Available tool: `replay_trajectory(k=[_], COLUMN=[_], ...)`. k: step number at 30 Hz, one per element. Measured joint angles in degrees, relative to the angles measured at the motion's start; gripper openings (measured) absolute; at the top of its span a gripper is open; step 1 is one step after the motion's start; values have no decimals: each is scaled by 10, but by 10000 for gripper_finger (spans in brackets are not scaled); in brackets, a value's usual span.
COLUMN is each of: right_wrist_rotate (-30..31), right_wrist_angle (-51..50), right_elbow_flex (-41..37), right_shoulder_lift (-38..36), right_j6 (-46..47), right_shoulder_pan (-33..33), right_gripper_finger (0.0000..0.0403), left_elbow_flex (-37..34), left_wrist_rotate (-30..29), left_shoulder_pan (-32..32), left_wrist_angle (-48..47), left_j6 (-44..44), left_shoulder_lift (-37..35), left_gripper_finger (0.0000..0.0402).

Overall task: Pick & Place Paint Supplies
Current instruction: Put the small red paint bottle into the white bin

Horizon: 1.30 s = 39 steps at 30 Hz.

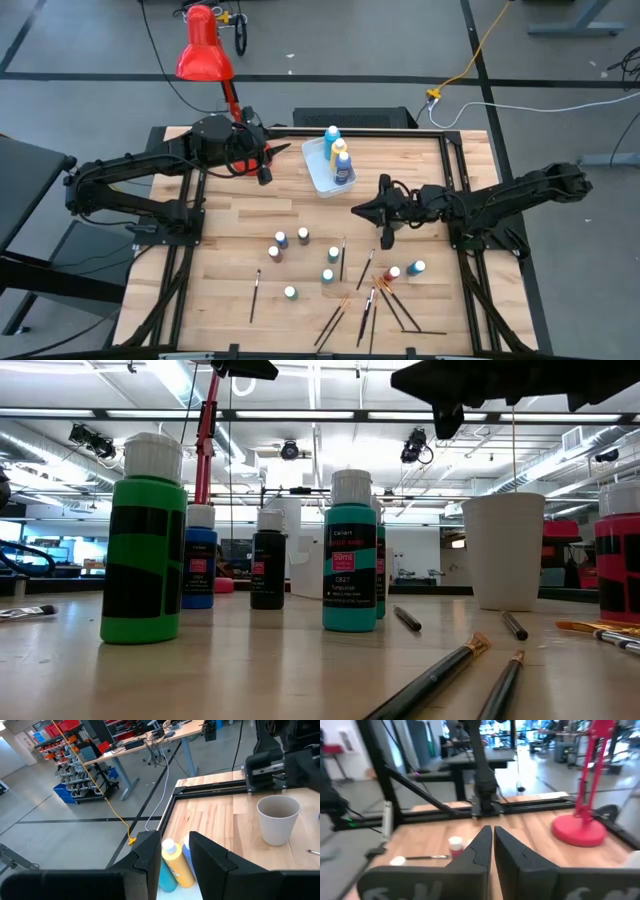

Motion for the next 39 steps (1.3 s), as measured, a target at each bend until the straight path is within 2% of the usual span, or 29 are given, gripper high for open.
replay_trajectory(k=[7,13,17,24,27,30,32,39], right_wrist_rotate=[8,95,100,81,81,81,81,80], right_wrist_angle=[23,25,25,27,30,30,30,30], right_elbow_flex=[0,0,0,0,0,0,0,0], right_shoulder_lift=[0,0,0,0,0,0,0,0], right_j6=[-48,-11,-27,-25,-31,-40,-41,-41], right_shoulder_pan=[0,0,0,0,0,0,0,0], right_gripper_finger=[63,115,134,136,133,130,130,130], left_elbow_flex=[0,0,0,0,0,0,0,-10], left_wrist_rotate=[0,0,0,0,-10,-49,-61,-27], left_shoulder_pan=[0,0,0,0,0,0,0,-2], left_wrist_angle=[0,0,0,27,28,8,-20,-91], left_j6=[0,3,9,6,-21,-77,-82,-143], left_shoulder_lift=[0,0,0,0,0,-4,-13,-58], left_gripper_finger=[110,110,110,110,110,109,108,108])
